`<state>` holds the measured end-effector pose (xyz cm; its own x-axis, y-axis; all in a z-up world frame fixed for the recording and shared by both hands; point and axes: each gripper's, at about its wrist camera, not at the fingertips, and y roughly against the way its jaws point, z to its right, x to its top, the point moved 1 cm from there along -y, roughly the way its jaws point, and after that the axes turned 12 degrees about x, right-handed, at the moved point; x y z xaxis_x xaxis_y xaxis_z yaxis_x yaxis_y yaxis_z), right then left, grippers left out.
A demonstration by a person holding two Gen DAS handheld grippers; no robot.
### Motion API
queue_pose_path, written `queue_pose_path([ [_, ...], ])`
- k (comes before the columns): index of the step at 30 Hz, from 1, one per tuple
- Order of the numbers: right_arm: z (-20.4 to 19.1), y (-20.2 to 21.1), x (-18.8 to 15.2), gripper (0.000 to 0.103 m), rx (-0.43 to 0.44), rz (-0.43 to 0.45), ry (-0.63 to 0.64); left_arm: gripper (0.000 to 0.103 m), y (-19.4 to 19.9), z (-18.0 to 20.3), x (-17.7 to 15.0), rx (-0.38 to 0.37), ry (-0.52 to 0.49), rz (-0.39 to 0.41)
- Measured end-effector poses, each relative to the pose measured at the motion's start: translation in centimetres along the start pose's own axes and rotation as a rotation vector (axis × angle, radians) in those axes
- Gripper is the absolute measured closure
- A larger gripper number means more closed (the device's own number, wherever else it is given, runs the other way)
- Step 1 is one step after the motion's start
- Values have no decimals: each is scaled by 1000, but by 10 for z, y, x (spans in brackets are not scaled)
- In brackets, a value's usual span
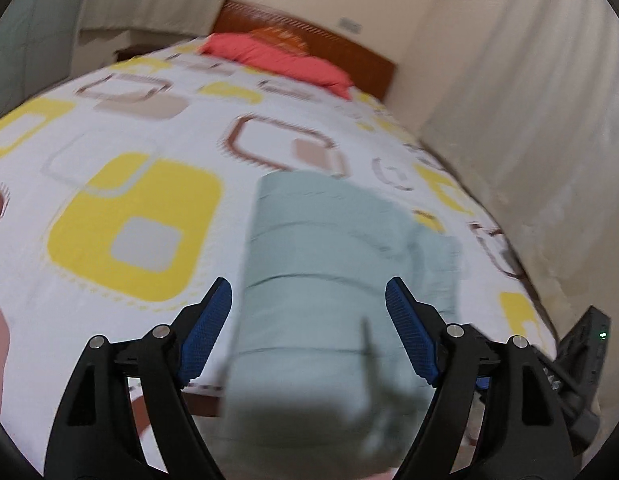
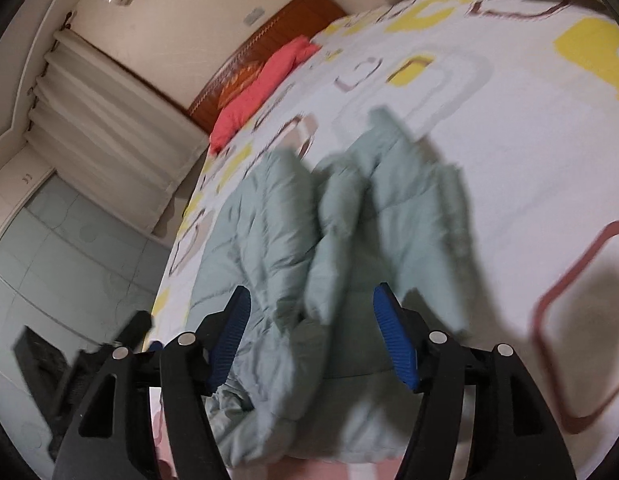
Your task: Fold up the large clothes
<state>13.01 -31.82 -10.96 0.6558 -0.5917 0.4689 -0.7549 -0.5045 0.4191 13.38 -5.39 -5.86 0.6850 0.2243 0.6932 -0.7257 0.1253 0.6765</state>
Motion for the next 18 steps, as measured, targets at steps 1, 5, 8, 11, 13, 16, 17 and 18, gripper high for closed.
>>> queue_pose_path([
  [1, -1, -7, 0, 39, 7, -16, -1, 24, -4, -7, -2, 12, 6, -9],
  [5, -4, -24, -1, 88, -24, -56, 40, 24, -11, -23, -8, 19, 37, -34],
  [8, 0, -16, 8, 93, -41, -30, 56, 24, -9, -22, -6, -17, 51, -28],
  [11, 6, 4, 19, 94, -88, 33, 78, 24, -8, -14, -6, -44, 36, -23],
  [13, 17, 11, 25, 94, -111, 44, 75, 24, -12, -4, -9, -55, 16, -28],
  [16, 38, 12, 26, 94, -145, 33, 52, 24, -26, 9, -16, -38, -28, -59],
  [17, 45, 11, 26, 94, -152, 28, 43, 24, -31, 13, -19, -32, -42, -71],
  [18, 52, 12, 24, 94, -157, 23, 35, 25, -37, 18, -23, -19, -61, -84],
])
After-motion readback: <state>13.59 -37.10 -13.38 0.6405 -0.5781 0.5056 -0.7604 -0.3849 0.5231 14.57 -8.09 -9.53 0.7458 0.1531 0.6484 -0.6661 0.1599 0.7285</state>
